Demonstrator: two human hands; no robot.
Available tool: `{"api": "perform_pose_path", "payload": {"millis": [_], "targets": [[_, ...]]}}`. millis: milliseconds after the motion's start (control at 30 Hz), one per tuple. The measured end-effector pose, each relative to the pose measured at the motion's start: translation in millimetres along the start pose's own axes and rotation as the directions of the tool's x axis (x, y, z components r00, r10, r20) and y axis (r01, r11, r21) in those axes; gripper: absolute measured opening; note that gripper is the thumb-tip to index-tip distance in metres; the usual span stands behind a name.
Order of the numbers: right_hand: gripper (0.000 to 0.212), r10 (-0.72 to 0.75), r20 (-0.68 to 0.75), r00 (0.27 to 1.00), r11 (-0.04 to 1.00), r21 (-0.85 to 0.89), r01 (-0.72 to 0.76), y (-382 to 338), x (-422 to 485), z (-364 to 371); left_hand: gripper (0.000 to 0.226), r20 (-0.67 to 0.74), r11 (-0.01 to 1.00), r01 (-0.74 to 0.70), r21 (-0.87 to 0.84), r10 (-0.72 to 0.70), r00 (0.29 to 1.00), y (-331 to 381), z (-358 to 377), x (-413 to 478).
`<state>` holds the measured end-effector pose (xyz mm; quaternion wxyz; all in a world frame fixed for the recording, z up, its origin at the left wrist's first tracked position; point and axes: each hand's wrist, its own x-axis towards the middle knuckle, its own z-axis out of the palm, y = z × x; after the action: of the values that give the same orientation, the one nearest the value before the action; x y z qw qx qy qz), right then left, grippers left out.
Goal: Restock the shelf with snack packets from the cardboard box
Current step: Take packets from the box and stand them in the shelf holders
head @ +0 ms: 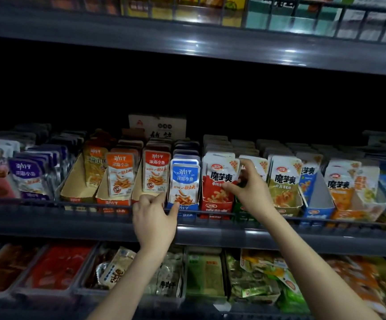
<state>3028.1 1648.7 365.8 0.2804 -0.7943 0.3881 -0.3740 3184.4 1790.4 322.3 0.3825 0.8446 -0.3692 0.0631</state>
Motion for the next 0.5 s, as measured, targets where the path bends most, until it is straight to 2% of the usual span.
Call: {"api": "perform_pose_path", "payload": {"millis": [133, 233, 333, 400, 500], "targets": [[0.064, -0.039, -0.031, 0.999, 0.995, -0.094, 0.036, 3, 8, -4, 0.043, -0.031, 1.0, 0.01, -0.03, -0.011, 0.999, -1, 4, 1], [0.063, -0.113, 0.003, 0.994, 0.983, -0.146, 0.112, -1, 13, -3, 0.044, -0.036, 0.999, 0.015, -0.033, -0.017, 0.999, -1, 5, 1], [0.06, -0.219, 0.045, 0.975, 0.902, -0.37, 0.22, 0, 17, 0, 0.044, -0.039, 0.999, 0.014, -0.03, -0.016, 0.999, -2, 6, 1], [0.059, -0.269, 0.019, 0.963, 0.844, -0.477, 0.245, 2, 18, 2, 0.044, -0.041, 0.999, 0.013, -0.039, -0.015, 0.999, -3, 6, 1], [0.062, -0.315, -0.07, 0.946, 0.822, -0.518, 0.236, 7, 14, 3, 0.046, -0.026, 0.999, 0.02, -0.043, -0.021, 0.999, -3, 5, 1]]}}
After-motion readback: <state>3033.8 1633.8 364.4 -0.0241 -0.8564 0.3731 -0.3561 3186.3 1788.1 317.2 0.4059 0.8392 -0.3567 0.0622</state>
